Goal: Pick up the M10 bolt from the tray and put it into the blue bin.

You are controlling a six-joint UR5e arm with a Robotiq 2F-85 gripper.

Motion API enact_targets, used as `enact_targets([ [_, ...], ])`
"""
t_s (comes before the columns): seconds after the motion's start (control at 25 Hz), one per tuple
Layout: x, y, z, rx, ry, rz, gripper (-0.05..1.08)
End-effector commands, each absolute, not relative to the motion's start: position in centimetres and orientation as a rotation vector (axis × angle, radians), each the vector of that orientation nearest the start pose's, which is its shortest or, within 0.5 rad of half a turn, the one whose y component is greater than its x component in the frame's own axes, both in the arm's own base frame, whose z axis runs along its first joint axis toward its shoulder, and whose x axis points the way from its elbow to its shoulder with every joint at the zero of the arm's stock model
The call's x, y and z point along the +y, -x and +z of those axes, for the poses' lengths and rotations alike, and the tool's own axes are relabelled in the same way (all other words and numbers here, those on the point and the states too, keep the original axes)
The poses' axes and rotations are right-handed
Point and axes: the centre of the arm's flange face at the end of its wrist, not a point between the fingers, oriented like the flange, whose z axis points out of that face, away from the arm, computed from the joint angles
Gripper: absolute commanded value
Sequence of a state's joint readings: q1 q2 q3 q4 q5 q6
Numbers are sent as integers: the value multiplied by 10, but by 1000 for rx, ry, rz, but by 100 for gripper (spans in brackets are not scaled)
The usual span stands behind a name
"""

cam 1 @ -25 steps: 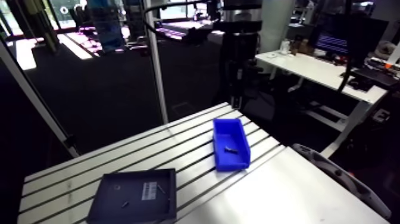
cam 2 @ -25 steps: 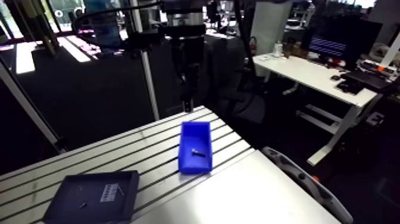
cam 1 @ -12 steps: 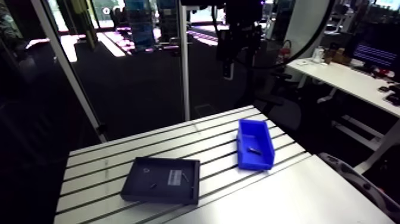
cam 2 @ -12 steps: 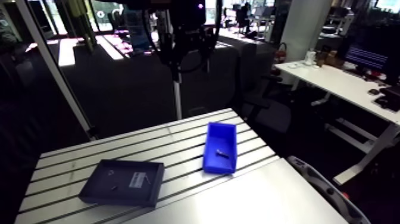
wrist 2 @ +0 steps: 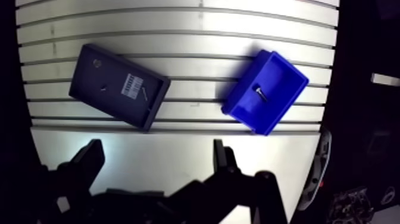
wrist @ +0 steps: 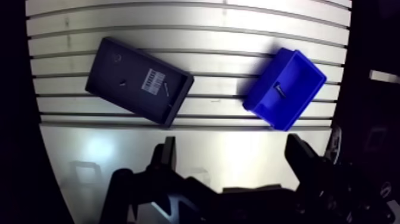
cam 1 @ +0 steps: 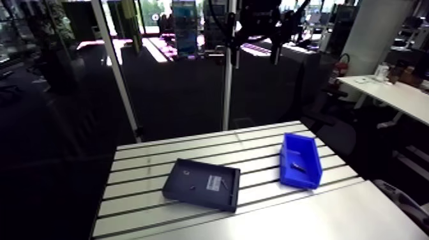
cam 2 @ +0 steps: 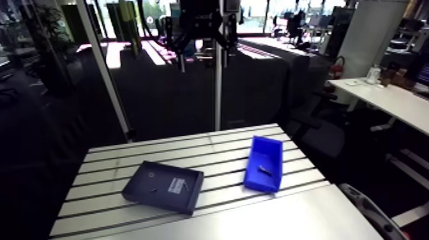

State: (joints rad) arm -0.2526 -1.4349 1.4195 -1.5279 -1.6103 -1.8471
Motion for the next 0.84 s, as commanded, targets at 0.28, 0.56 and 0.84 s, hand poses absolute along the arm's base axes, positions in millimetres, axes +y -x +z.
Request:
enact_targets([
  [0.28, -44, 533, 501, 3132, -138, 12, 1],
  [0.56, -43, 528, 507, 3143, -117, 38, 1],
  [0.84, -42, 530, 507, 3142, -115, 48, 1],
])
